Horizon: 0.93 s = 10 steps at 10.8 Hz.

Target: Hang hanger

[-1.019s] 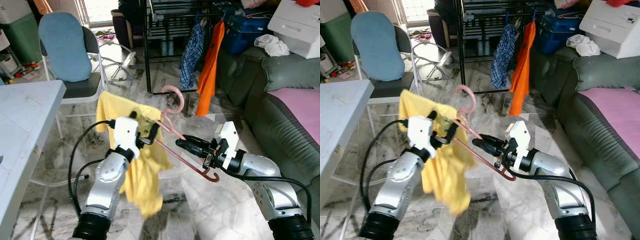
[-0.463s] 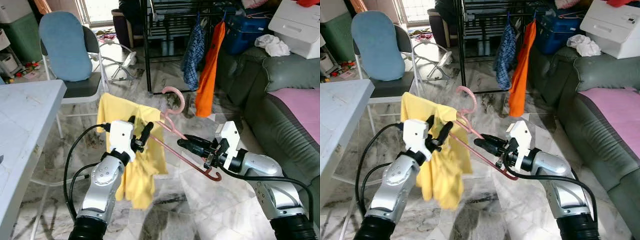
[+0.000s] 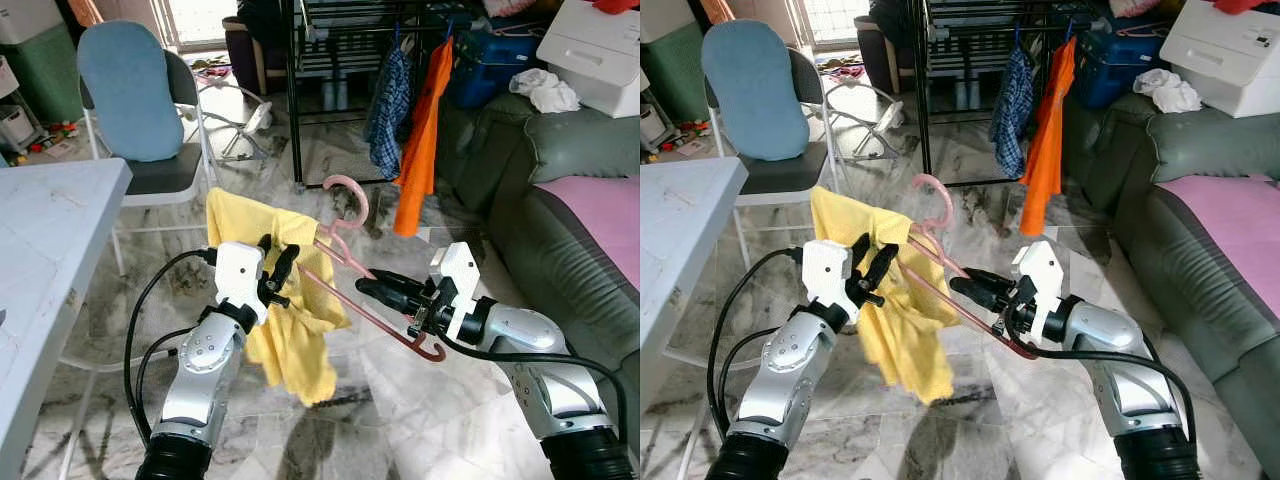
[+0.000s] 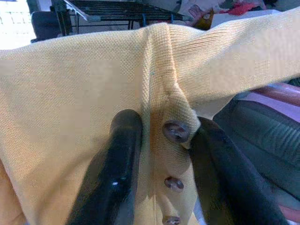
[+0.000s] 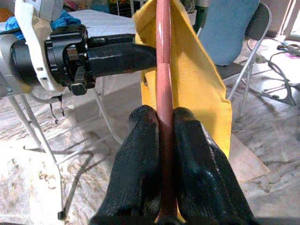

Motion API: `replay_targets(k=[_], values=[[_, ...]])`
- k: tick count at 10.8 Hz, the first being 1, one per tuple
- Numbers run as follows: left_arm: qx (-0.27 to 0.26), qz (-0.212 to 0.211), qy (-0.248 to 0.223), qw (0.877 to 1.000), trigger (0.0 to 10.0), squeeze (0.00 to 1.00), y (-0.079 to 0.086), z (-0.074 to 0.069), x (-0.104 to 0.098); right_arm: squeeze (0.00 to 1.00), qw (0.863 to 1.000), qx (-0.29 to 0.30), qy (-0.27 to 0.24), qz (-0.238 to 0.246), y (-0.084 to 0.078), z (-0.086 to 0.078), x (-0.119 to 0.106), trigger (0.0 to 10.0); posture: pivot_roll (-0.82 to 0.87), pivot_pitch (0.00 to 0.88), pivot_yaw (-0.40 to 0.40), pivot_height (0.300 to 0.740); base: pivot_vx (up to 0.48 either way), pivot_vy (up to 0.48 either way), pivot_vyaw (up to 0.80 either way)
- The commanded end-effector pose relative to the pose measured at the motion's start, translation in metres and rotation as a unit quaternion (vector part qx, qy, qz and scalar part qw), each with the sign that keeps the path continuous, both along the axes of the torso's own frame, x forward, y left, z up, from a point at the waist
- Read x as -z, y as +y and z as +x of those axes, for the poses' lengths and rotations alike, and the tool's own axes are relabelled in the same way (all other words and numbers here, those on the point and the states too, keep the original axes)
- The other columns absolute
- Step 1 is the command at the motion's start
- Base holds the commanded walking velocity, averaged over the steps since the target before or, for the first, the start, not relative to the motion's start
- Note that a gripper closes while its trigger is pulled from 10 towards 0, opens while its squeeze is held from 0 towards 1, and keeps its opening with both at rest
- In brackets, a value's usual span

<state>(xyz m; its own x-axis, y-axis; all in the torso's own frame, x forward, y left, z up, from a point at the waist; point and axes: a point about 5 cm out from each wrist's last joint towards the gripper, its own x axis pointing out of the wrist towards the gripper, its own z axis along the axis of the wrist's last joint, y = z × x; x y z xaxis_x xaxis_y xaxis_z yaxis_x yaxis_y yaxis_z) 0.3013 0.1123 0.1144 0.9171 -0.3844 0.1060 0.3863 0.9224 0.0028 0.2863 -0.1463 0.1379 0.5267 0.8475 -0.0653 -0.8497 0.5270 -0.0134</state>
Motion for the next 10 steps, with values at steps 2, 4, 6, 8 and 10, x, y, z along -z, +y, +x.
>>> replay_targets(k=[2, 4, 6, 8, 10], values=[[-0.001, -0.005, -0.009, 1.000, 0.0, 0.00, 0.001, -0.001, -0.005, 0.00, 1.000, -0.005, -0.031, 0.005, 0.001, 0.002, -0.011, 10.0, -0.09, 0.045, 0.004, 0.740, 0.000, 0.000, 0.00], [0.017, -0.021, -0.028, 0.999, 0.0, 0.00, 0.004, -0.013, -0.012, 0.00, 1.000, 0.005, -0.029, -0.006, 0.000, 0.002, -0.007, 10.0, -0.10, 0.051, 0.001, 0.740, 0.000, 0.000, 0.00], [0.015, -0.026, -0.037, 0.999, 0.0, 0.00, 0.013, -0.021, -0.020, 0.00, 0.999, 0.021, -0.015, -0.021, -0.004, 0.002, 0.004, 10.0, -0.09, 0.053, -0.003, 0.740, 0.000, 0.000, 0.00], [0.018, -0.039, -0.043, 0.998, 0.0, 0.00, 0.011, -0.025, -0.027, 0.00, 0.998, 0.054, -0.008, -0.025, -0.005, 0.009, 0.012, 10.0, -0.08, 0.052, -0.010, 0.740, 0.000, 0.000, 0.00], [0.016, -0.051, -0.038, 0.998, 0.0, 0.00, 0.009, -0.032, -0.029, 0.00, 0.992, 0.127, 0.002, -0.014, -0.013, 0.024, 0.015, 10.0, -0.08, 0.053, -0.014, 0.740, 0.000, 0.000, 0.00]])
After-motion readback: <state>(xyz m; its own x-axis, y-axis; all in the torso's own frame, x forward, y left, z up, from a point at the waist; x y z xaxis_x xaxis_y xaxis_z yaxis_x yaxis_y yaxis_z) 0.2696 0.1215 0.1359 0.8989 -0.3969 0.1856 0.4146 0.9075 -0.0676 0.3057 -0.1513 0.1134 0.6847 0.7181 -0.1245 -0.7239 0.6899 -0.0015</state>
